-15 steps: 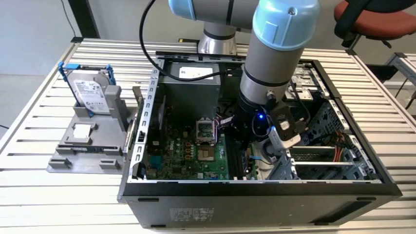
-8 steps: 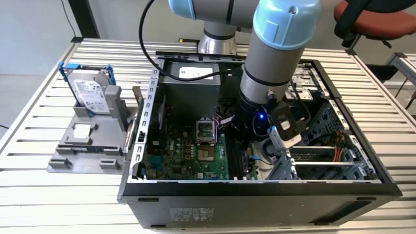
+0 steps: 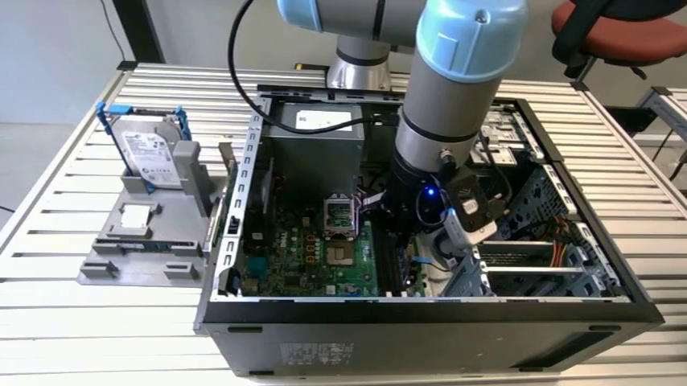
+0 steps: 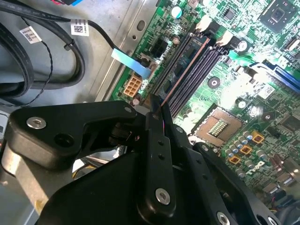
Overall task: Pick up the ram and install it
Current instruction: 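Insert the ram into the slot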
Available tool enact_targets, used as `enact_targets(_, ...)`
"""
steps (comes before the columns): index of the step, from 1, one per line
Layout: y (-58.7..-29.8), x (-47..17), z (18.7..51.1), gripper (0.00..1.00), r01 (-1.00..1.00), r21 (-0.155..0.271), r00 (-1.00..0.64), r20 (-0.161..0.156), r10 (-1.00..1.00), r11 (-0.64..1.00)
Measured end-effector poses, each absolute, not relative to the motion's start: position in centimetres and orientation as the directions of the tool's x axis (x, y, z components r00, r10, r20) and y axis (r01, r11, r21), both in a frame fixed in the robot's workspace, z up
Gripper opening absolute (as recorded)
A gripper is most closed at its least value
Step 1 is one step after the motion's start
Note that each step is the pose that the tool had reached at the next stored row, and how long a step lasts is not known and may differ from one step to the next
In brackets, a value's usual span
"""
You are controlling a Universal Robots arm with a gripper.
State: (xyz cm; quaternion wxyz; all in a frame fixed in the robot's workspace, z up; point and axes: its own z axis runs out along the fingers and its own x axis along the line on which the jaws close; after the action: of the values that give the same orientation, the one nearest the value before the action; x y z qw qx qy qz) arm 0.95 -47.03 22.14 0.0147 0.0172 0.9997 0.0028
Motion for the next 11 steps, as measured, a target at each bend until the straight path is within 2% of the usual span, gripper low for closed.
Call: enact_targets(11,-46.95,0.94,21.79,0.00,0.029,0.001,-0.999,-0.029,0.029,1.000)
